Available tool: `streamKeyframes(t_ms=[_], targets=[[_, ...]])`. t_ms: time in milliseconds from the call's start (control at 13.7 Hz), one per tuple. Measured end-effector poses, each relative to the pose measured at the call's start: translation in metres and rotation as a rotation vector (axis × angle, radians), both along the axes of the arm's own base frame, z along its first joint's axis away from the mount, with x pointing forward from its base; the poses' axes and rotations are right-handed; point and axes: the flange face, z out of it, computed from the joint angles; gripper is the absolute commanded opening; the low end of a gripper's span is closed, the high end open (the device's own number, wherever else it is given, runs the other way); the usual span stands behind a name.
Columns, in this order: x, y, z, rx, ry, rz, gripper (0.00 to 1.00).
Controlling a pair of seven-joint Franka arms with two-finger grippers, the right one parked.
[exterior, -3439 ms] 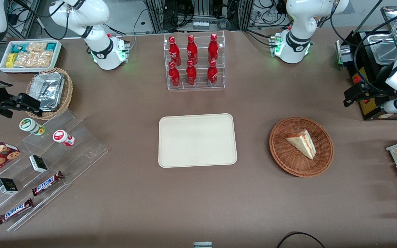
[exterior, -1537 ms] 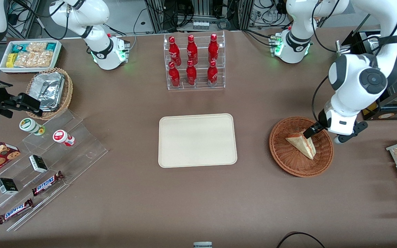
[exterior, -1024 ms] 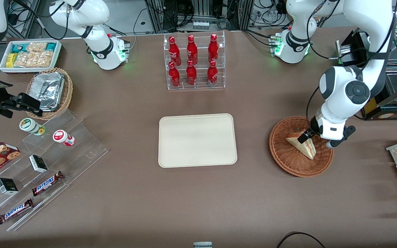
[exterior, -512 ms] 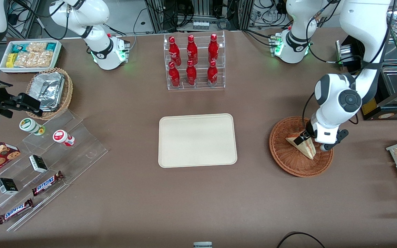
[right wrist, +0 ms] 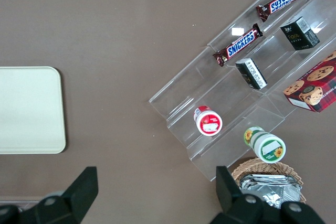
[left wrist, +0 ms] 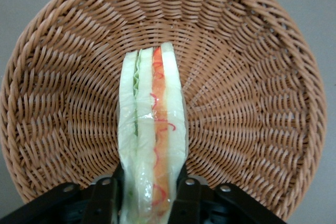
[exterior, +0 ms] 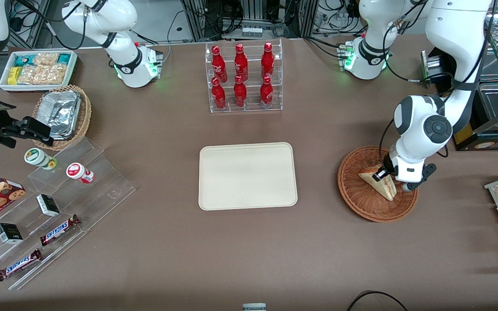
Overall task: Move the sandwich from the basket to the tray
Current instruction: 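Close the left gripper on the sandwich's wrapped edge, then lift the sandwich and carry it with the left gripper over the tray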
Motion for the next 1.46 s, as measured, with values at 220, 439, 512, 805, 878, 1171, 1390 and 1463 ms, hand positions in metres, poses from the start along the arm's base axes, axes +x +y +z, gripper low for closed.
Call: streamKeyframes(t_ms=[220, 439, 512, 805, 878, 1171, 1390, 1463], targets=[[0.015, -0.006, 0.034, 0.004, 0.012, -0.010, 0.00], [0.034, -0.044, 0.100, 0.011, 0.039, -0.072, 0.00], [0.038, -0.063, 0.122, 0.011, 0.037, -0.100, 0.00], [0.033, -0.154, 0.159, 0.005, -0.002, -0.203, 0.00], [0.028, -0.183, 0.156, 0.014, -0.003, -0.235, 0.00], [0.006, -0.306, 0.119, 0.033, 0.007, -0.377, 0.00], [-0.017, -0.382, 0.068, 0.039, 0.047, -0.481, 0.00], [-0.023, -0.399, 0.052, 0.040, 0.056, -0.507, 0.00]])
